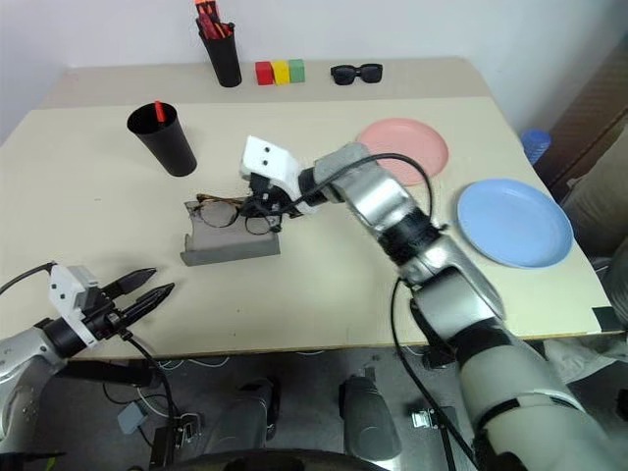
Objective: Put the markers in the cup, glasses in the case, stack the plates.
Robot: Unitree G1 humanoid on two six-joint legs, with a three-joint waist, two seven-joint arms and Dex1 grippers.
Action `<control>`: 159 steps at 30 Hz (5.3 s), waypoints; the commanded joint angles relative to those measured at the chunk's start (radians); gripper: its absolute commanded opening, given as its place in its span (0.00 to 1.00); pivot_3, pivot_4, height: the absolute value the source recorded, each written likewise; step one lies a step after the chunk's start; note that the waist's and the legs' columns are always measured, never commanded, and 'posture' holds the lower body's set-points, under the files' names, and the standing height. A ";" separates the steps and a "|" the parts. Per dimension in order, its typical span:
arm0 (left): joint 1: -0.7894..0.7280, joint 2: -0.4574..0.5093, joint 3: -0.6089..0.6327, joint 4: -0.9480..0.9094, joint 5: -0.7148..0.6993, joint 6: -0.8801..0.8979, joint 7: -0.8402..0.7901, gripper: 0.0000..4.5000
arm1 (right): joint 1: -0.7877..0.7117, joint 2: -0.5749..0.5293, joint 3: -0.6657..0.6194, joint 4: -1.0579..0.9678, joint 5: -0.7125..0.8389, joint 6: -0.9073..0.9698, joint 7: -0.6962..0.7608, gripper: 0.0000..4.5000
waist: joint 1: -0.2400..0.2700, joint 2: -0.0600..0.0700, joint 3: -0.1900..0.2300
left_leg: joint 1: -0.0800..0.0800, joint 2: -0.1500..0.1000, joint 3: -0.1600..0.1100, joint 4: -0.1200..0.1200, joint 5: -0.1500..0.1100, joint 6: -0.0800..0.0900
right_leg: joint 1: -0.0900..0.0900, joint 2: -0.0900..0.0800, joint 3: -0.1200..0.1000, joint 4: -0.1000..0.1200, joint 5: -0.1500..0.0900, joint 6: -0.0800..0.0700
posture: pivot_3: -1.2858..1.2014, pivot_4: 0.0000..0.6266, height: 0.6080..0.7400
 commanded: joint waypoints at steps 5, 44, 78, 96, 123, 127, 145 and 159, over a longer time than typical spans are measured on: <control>0.038 -0.003 0.023 -0.108 -0.044 0.026 0.047 0.53 | -0.101 0.108 -0.014 0.292 -0.125 -0.177 0.101 0.01 | -0.003 0.000 0.000 | 0.000 0.000 0.000 -0.001 0.000 0.000 | 0.000 0.000 0.000 0.000 0.000 0.000 | 0.52 0.24 1.00; -1.180 0.025 -0.584 0.715 0.176 0.666 0.118 0.01 | 0.828 -0.454 -0.512 -1.224 0.095 0.234 -0.155 0.66 | -0.006 -0.001 0.000 | -0.001 -0.002 -0.002 0.001 0.000 -0.001 | 0.000 0.000 -0.001 0.000 0.000 0.002 | 0.52 0.24 1.00; -0.305 0.023 -0.160 -0.308 -0.173 0.332 0.054 0.00 | 0.149 -0.292 -0.213 0.456 -0.523 -0.596 -0.742 0.01 | 0.006 0.000 0.001 | -0.001 -0.001 0.001 0.000 0.000 -0.001 | 0.000 -0.001 0.002 -0.001 0.000 0.001 | 0.52 0.24 1.00; -0.609 -0.194 -0.690 -0.152 -0.077 0.249 -0.073 0.00 | 1.093 -0.809 -0.764 -0.819 -0.276 -0.060 -0.324 0.01 | 0.037 0.005 0.000 | 0.003 -0.002 0.001 0.002 -0.001 0.002 | 0.007 0.000 0.002 -0.003 -0.001 0.001 | 0.52 0.24 1.00; -0.514 -0.152 -0.593 -0.151 -0.011 0.215 0.044 0.00 | 0.862 -0.602 -0.521 -0.652 -0.261 -0.058 -0.396 0.16 | 0.025 0.004 0.000 | 0.002 -0.002 0.001 0.003 -0.001 0.002 | 0.006 -0.001 0.003 -0.003 -0.001 0.002 | 0.52 0.24 1.00; -0.512 -0.146 -0.588 -0.149 -0.017 0.214 0.044 0.00 | 0.865 -0.652 -0.599 -0.770 -0.272 -0.011 -0.421 0.03 | 0.023 0.005 0.001 | 0.002 -0.002 0.001 0.003 -0.001 0.002 | 0.005 -0.001 0.003 -0.002 -0.001 0.002 | 0.52 0.24 1.00; -0.490 -0.115 -0.346 -0.015 0.010 0.215 0.210 0.00 | 0.778 -0.705 -0.663 -0.540 -0.201 -0.166 -0.406 0.80 | 0.001 0.005 0.001 | 0.003 -0.001 0.002 0.002 -0.001 0.002 | 0.005 0.000 0.004 -0.001 -0.001 0.002 | 0.52 0.24 1.00; -0.166 -0.049 0.123 -0.068 0.026 0.139 0.405 0.00 | 0.653 -0.477 -0.636 -0.448 0.101 -0.159 -0.181 0.80 | 0.027 0.004 0.001 | 0.002 -0.002 0.001 0.003 -0.001 0.002 | 0.006 -0.001 0.003 -0.003 -0.001 0.002 | 0.52 0.24 1.00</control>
